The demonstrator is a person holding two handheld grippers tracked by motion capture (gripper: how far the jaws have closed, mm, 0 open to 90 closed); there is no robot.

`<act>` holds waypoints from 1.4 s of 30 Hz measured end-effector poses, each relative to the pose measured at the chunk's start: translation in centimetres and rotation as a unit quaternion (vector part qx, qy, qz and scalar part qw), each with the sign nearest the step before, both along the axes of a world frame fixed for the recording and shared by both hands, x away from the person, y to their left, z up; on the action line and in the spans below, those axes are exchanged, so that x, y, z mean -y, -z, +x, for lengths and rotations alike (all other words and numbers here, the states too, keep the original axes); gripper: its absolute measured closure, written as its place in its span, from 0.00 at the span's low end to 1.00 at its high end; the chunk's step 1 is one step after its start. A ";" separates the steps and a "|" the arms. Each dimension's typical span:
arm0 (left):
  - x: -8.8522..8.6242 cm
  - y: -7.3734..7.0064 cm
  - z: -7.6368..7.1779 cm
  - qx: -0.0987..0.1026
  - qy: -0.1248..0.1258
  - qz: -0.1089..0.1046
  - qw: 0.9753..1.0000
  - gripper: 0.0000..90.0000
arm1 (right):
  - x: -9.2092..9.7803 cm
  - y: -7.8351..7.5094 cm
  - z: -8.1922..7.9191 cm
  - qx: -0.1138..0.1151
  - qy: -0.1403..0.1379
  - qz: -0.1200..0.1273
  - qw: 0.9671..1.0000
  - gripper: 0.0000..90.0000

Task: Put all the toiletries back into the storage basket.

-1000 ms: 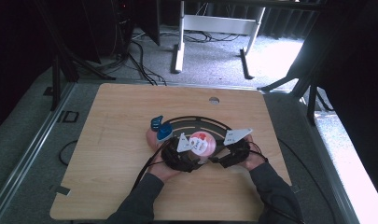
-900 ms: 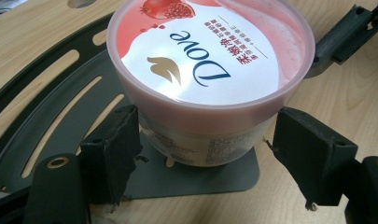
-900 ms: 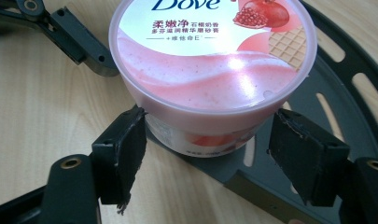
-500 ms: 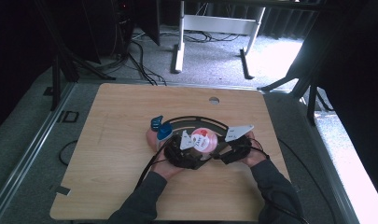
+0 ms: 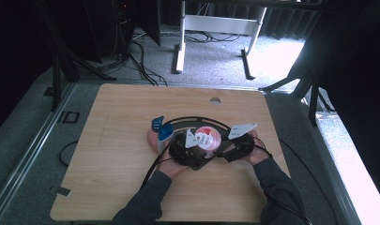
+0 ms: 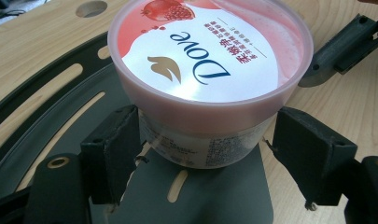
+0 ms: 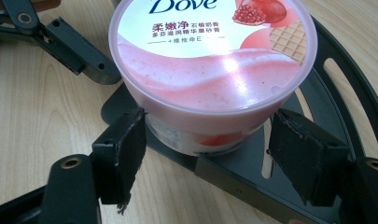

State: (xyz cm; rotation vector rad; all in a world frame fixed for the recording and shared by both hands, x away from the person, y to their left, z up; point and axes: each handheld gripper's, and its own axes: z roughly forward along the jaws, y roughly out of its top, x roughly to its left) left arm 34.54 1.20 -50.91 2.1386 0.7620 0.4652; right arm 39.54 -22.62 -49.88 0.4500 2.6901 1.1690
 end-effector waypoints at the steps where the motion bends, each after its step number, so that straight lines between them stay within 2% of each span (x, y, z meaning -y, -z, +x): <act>1: 0.1 0.1 0.1 0.000 -0.001 -0.002 1.000 0.27 | 0.0 0.1 0.1 -0.001 0.001 0.000 1.000 0.31; 10: 0.6 0.3 0.5 0.004 -0.006 0.006 1.000 0.27 | 0.4 0.5 0.7 -0.016 0.009 0.004 1.000 0.31; 19: 1.3 0.3 1.0 0.007 -0.009 0.006 1.000 0.27 | 0.8 0.4 1.2 -0.016 0.014 -0.001 1.000 0.31; 32: 2.4 0.6 1.9 0.013 -0.028 0.006 1.000 0.27 | 1.3 0.6 2.4 -0.027 0.030 -0.006 0.999 0.31; 42: 2.8 1.0 2.6 0.011 -0.026 0.003 1.000 0.32 | 1.8 0.6 2.9 -0.029 0.040 -0.009 0.999 0.33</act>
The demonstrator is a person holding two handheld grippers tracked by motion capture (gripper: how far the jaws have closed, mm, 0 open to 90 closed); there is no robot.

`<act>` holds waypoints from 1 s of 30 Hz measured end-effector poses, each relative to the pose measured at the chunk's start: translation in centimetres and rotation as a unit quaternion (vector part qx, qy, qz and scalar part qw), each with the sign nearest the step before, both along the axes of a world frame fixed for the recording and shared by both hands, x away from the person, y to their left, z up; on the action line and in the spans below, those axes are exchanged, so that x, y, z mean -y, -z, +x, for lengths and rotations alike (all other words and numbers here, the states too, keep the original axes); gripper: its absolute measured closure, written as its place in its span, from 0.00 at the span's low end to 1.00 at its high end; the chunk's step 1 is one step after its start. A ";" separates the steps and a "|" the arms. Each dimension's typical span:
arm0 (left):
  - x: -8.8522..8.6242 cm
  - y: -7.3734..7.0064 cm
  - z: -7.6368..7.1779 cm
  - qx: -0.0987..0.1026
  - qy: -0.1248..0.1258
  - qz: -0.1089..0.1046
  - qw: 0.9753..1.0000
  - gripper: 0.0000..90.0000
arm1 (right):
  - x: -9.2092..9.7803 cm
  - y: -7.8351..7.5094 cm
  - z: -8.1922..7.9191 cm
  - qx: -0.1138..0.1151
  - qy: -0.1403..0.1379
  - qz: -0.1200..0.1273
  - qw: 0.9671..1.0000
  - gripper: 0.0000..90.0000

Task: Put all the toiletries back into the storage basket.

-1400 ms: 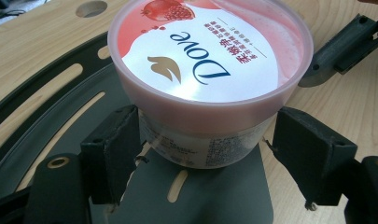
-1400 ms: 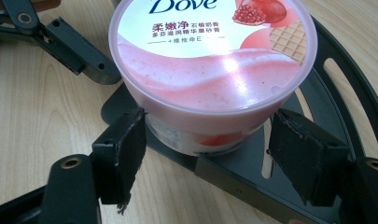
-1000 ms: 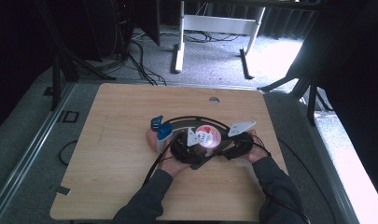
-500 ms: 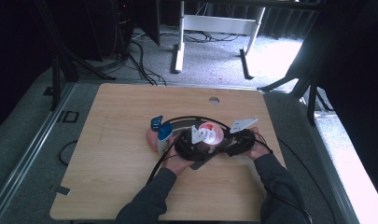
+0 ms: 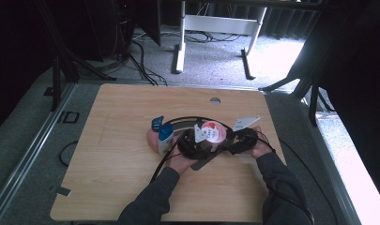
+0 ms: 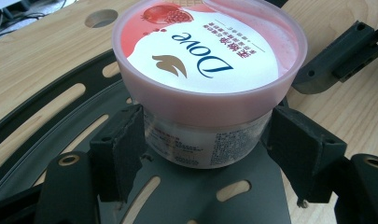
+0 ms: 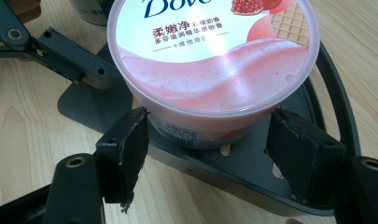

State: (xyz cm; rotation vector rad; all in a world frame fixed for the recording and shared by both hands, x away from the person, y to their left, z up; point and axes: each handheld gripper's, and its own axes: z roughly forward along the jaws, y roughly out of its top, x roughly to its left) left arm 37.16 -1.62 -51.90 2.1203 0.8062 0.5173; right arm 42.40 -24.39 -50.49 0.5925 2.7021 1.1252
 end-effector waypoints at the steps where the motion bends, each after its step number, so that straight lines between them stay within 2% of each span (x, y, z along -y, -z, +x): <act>1: 0.1 0.1 0.1 0.000 0.001 0.003 1.000 0.32 | 0.1 0.2 0.2 -0.005 0.002 -0.004 1.000 0.33; 10: 0.9 0.5 0.7 0.001 0.005 0.006 1.000 0.32 | 0.7 0.7 0.5 -0.007 0.014 -0.008 1.000 0.33; 17: 1.4 0.9 1.2 0.007 0.010 -0.004 1.000 0.32 | 1.1 0.5 0.8 -0.006 0.022 -0.022 1.000 0.33; 23: 1.7 1.1 1.6 0.002 0.009 -0.007 1.000 0.32 | 1.3 0.6 0.9 -0.009 0.030 -0.025 0.999 0.33; 30: 2.1 1.5 2.2 -0.013 0.011 -0.019 1.000 0.32 | 1.6 0.8 1.0 -0.010 0.044 -0.028 0.999 0.33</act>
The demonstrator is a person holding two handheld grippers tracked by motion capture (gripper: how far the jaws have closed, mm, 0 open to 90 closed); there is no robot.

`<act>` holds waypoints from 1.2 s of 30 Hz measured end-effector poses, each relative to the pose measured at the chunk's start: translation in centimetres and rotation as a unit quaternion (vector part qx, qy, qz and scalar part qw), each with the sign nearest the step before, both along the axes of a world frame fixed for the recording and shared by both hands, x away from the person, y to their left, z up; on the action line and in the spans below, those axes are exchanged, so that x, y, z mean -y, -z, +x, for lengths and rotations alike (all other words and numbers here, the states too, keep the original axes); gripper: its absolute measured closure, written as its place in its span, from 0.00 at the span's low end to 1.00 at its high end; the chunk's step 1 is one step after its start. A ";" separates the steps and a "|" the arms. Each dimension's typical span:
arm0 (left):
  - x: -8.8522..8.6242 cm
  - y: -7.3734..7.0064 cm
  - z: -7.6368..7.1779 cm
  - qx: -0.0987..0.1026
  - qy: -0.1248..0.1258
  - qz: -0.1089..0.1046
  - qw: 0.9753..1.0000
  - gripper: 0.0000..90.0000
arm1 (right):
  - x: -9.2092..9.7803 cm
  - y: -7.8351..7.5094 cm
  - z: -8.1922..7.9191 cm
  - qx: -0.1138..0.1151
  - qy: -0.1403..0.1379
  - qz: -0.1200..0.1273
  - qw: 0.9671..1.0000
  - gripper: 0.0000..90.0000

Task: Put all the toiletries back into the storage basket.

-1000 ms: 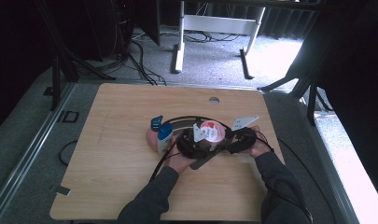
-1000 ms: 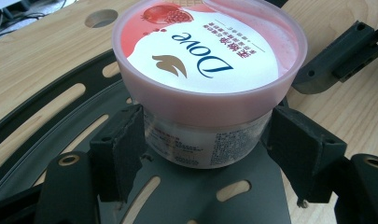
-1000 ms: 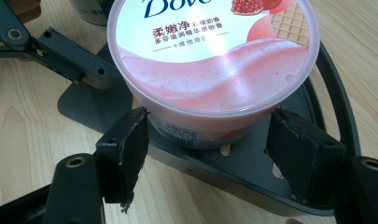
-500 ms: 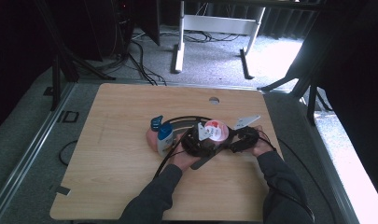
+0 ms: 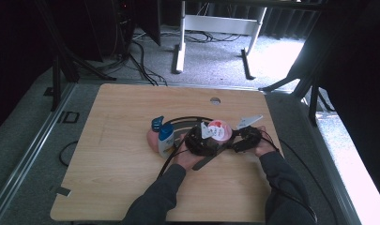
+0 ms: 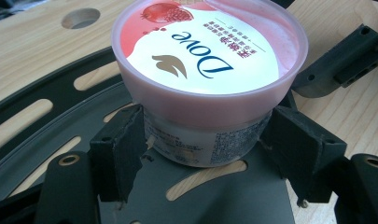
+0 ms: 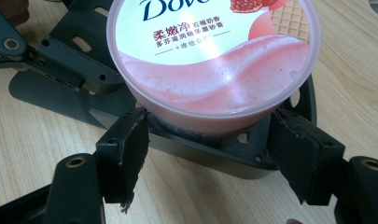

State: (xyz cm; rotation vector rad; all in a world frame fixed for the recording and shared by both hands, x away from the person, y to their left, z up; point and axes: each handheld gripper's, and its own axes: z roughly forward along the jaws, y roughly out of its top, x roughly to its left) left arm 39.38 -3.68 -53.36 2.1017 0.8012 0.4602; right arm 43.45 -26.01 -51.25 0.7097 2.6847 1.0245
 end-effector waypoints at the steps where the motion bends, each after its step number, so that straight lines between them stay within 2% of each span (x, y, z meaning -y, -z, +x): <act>1: 0.1 0.0 0.0 0.000 0.001 -0.001 1.000 0.32 | 0.1 0.0 0.0 0.001 0.002 0.000 1.000 0.33; 9: 0.5 0.1 0.3 -0.004 0.000 -0.003 1.000 0.32 | 0.3 -0.1 -0.1 0.010 0.009 -0.012 1.000 0.33; 17: 0.4 0.1 0.4 -0.012 -0.002 -0.007 1.000 0.32 | 0.3 -0.1 -0.2 0.015 0.010 -0.014 1.000 0.33; 22: 0.3 0.2 0.5 -0.017 -0.004 -0.011 1.000 0.34 | -0.2 -0.3 -0.4 0.018 0.009 -0.040 0.999 0.35; 26: 0.2 0.2 0.4 -0.015 -0.003 -0.008 1.000 0.35 | -0.3 -0.5 -0.6 0.020 0.007 -0.050 0.999 0.36; 29: 0.2 0.1 0.3 -0.014 -0.006 -0.005 1.000 0.36 | 0.2 -1.0 -1.1 0.024 0.011 -0.036 0.999 0.37; 32: 0.1 0.1 0.3 -0.010 -0.008 -0.005 1.000 0.37 | 1.2 -1.6 -1.5 0.035 0.022 -0.025 0.999 0.44; 36: 0.0 0.0 0.1 -0.004 -0.006 0.000 1.000 0.40 | 2.4 -1.7 -1.8 0.047 0.044 -0.023 0.998 0.59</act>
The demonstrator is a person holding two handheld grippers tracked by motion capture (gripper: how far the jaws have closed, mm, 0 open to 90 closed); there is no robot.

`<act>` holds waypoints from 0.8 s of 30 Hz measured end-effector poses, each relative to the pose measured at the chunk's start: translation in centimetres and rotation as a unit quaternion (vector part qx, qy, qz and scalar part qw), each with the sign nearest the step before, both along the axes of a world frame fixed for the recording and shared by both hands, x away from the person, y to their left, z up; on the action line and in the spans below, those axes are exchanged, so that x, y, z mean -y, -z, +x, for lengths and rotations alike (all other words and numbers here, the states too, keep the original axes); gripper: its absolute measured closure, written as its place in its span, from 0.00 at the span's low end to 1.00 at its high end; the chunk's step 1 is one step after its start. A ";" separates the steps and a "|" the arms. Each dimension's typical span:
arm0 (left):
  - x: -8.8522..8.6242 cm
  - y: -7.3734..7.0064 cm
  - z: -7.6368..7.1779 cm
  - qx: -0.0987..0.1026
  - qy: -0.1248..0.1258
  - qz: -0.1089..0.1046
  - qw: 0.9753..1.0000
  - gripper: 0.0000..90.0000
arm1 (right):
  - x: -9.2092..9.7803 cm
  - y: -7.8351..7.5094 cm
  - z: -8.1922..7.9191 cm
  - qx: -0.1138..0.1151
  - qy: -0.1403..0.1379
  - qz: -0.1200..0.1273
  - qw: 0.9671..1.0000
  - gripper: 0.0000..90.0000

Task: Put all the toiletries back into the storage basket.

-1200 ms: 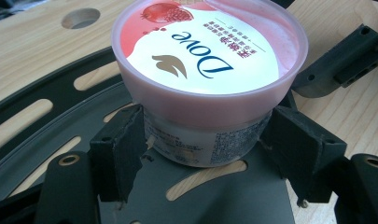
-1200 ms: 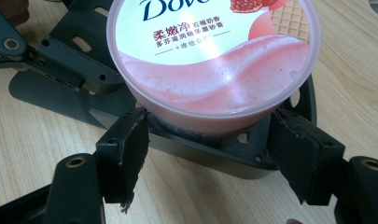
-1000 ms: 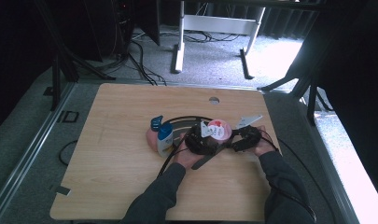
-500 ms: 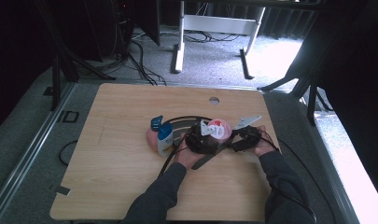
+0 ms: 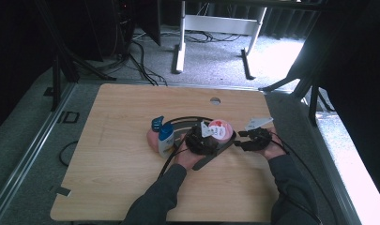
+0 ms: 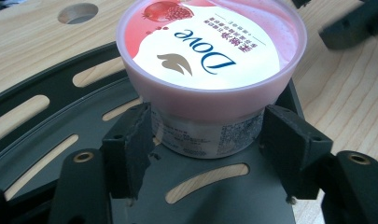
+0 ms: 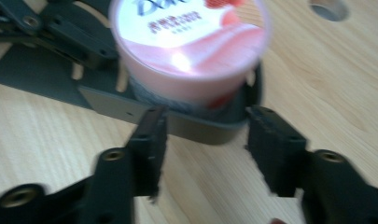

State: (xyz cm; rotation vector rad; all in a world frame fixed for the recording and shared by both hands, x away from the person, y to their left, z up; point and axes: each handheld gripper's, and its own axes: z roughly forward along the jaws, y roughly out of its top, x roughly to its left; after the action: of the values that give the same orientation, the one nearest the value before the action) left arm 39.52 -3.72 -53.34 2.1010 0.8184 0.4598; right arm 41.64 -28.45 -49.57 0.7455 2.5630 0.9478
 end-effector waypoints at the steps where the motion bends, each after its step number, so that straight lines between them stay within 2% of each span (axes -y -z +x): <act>1: 0.0 0.0 0.0 0.000 0.001 0.000 1.000 0.40 | 0.2 0.1 0.0 0.002 0.008 -0.001 1.000 0.63; 4: -0.1 0.0 0.1 -0.001 0.001 -0.003 1.000 0.40 | 0.6 0.5 0.1 0.002 0.031 -0.003 0.999 0.74; 5: -0.1 0.0 0.1 -0.001 0.001 -0.003 1.000 0.41 | 0.6 0.5 0.1 0.002 0.031 -0.003 0.999 0.74; 6: -0.2 0.0 0.1 -0.001 0.002 -0.002 1.000 0.41 | 0.6 0.7 0.2 -0.002 0.038 -0.002 0.999 0.79; 7: -0.2 0.0 0.1 -0.001 0.004 -0.003 1.000 0.43 | 0.6 1.0 0.4 -0.004 0.047 -0.002 0.999 0.89; 10: -0.4 0.0 0.1 -0.003 0.006 -0.007 1.000 0.46 | 0.4 1.3 0.8 0.004 0.079 -0.007 0.997 1.00; 14: -0.4 0.1 0.2 -0.003 0.005 -0.008 1.000 0.49 | 0.0 1.7 1.8 0.010 0.125 -0.007 0.992 1.00; 19: -0.4 0.1 0.2 -0.004 0.005 -0.009 1.000 0.49 | -0.7 2.4 3.1 0.012 0.161 -0.017 0.987 1.00; 24: -0.3 0.1 0.4 -0.013 0.009 -0.011 1.000 0.49 | -1.2 3.3 3.7 0.000 0.160 -0.012 0.987 1.00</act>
State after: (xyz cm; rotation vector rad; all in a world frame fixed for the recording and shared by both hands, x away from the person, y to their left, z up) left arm 39.93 -3.41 -53.41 2.0969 0.8162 0.4139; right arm 45.38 -27.22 -52.87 1.1062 2.3520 0.8092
